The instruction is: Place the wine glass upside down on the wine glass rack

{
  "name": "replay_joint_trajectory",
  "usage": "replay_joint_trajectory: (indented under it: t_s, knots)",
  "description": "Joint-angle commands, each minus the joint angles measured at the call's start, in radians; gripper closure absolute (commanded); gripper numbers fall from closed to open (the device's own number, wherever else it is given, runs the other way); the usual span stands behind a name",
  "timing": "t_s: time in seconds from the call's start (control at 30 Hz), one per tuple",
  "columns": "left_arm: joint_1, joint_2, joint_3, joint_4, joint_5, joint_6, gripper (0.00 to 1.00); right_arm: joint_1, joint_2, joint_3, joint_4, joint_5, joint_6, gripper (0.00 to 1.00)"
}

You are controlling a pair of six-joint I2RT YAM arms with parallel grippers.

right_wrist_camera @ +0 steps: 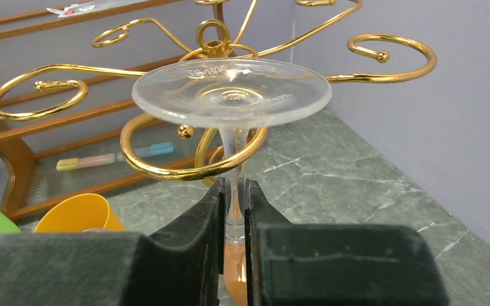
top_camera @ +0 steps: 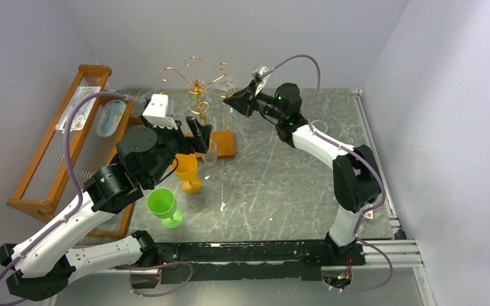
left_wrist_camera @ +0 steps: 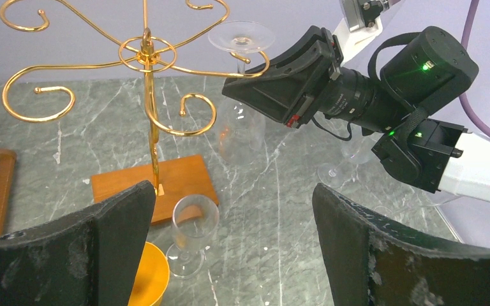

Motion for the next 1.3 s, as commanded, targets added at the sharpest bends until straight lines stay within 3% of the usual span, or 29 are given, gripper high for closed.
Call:
replay_joint_trajectory:
  t_s: [0.0, 0.33, 0.53, 0.7, 0.9, 1.07, 1.17, 1.27]
  knots:
    - [-0.003, -0.001, 0.017, -0.018, -0.002, 0.015, 0.03, 0.000, 0.001, 0.019, -0.013, 0.010, -0.017, 0.84]
    - [-0.003, -0.011, 0.005, 0.001, -0.017, 0.025, 0.03, 0.000, -0.100, -0.104, 0.006, 0.055, -0.018, 0.56]
    - [-0.001, -0.045, -0.014, 0.009, -0.016, 0.031, 0.03, -0.001, -0.264, -0.258, -0.051, 0.129, -0.077, 0.43]
    - [-0.001, -0.058, -0.013, -0.004, 0.006, 0.029, 0.03, 0.000, -0.435, -0.399, -0.120, 0.244, -0.041, 0.41]
    - [-0.002, -0.060, -0.031, -0.029, 0.053, -0.003, 0.03, 0.007, -0.615, -0.440, -0.400, 0.401, 0.102, 0.43]
    - [-0.002, -0.033, -0.051, -0.027, 0.241, 0.061, 0.21, 0.009, -0.689, -0.459, -0.542, 0.442, 0.267, 0.44]
    - [-0.003, 0.023, -0.028, -0.071, 0.370, 0.121, 0.23, 0.010, -0.701, -0.467, -0.585, 0.449, 0.335, 0.45]
    - [-0.002, 0.087, -0.009, -0.134, 0.390, 0.163, 0.22, 0.012, -0.701, -0.474, -0.594, 0.450, 0.360, 0.45]
